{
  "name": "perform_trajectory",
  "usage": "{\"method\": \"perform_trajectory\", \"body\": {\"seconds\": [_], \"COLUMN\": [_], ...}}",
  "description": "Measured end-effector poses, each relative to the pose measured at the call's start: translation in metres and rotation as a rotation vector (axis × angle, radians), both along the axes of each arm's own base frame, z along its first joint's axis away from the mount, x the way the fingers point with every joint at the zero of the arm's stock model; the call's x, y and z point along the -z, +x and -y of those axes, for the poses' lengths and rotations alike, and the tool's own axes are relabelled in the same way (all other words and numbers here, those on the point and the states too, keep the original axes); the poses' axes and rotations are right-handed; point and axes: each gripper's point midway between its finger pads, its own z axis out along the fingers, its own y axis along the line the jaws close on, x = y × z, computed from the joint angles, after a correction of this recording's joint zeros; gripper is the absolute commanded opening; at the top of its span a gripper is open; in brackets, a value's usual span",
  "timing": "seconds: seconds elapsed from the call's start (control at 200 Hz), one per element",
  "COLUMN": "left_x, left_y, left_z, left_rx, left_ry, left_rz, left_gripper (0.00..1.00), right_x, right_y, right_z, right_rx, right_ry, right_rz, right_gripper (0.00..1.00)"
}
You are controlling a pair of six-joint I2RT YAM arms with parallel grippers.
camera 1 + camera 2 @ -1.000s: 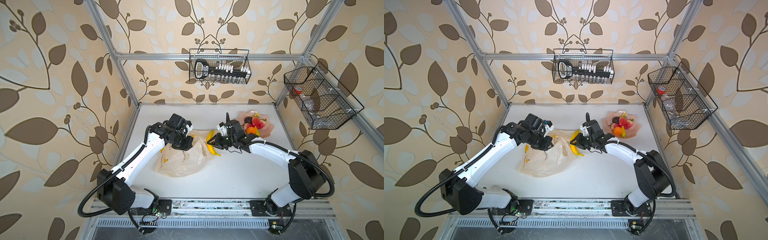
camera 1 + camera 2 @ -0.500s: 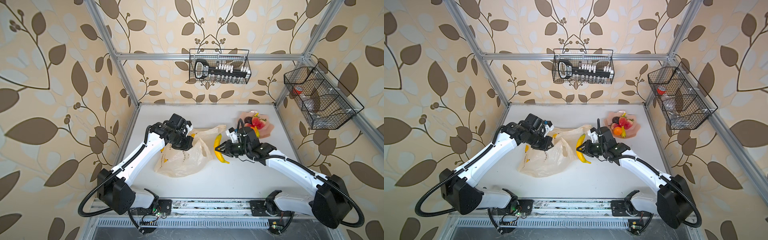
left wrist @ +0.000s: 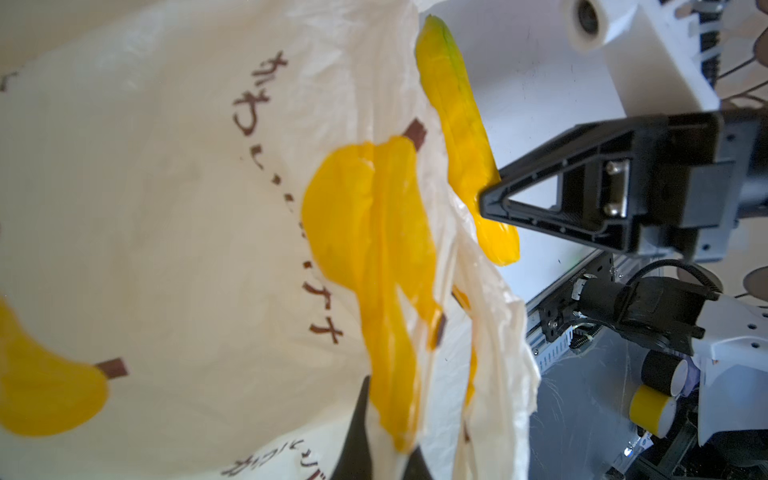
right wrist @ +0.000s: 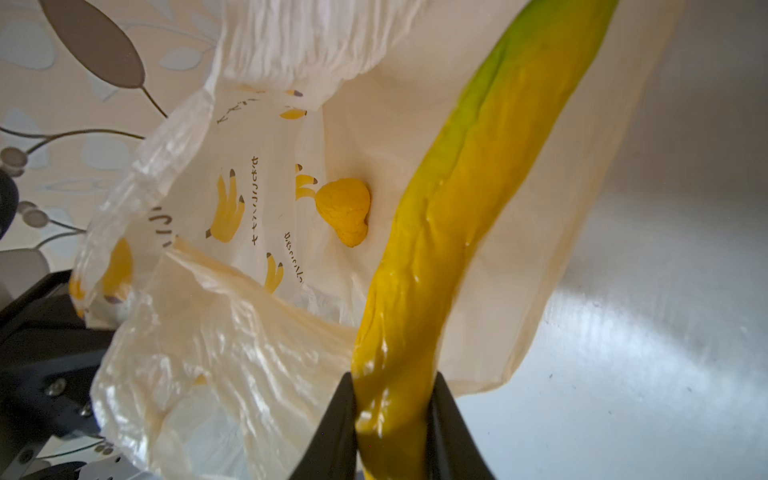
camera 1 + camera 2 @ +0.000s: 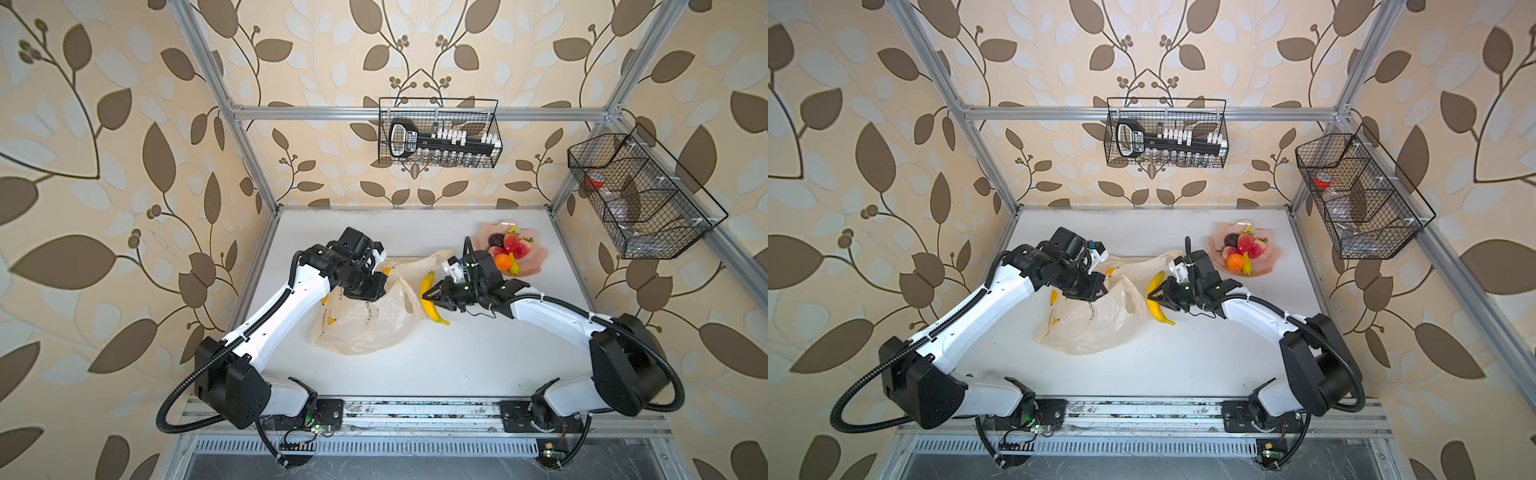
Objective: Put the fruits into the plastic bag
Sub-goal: 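Carry the banana with the right gripper toward the bag opening, then lower the banana into the bag held by the left gripper and release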
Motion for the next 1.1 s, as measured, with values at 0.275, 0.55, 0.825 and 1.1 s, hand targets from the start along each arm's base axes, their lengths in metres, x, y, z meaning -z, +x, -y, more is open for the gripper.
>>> {"method": "perform_trajectory", "body": {"seconds": [0.275,0.55,0.825,1.1], "left_x": [-0.001,-0.001,-0.002,-0.004], "left_y": [-0.001,-0.001,-0.001,0.002], "left_z": [0.002,0.002,0.002,0.006], "left_rx": [0.013,0.018,0.019,0.025], "left_ry": [-0.011,-0.010,-0.012,-0.031], "left_rz": [0.000,0.003,0.007,0.018], "left_gripper": [0.00,0.00,0.00,0.00], "right_x": [-0.011,-0.004,-0.003,0.011], "right_y": [0.047,0.046,0.023,-0.008], "right_z": [-0.028,-0.040,-0.067,-0.121], "right_rx": [-0.016,-0.031,-0.075,-0.145], "right_ry": [0.033,0.043,0.081,0.149], "right_rz": [0.046,0.034,0.020,-0.040], "right_gripper": [0.15,0.15,0.15,0.14]}}
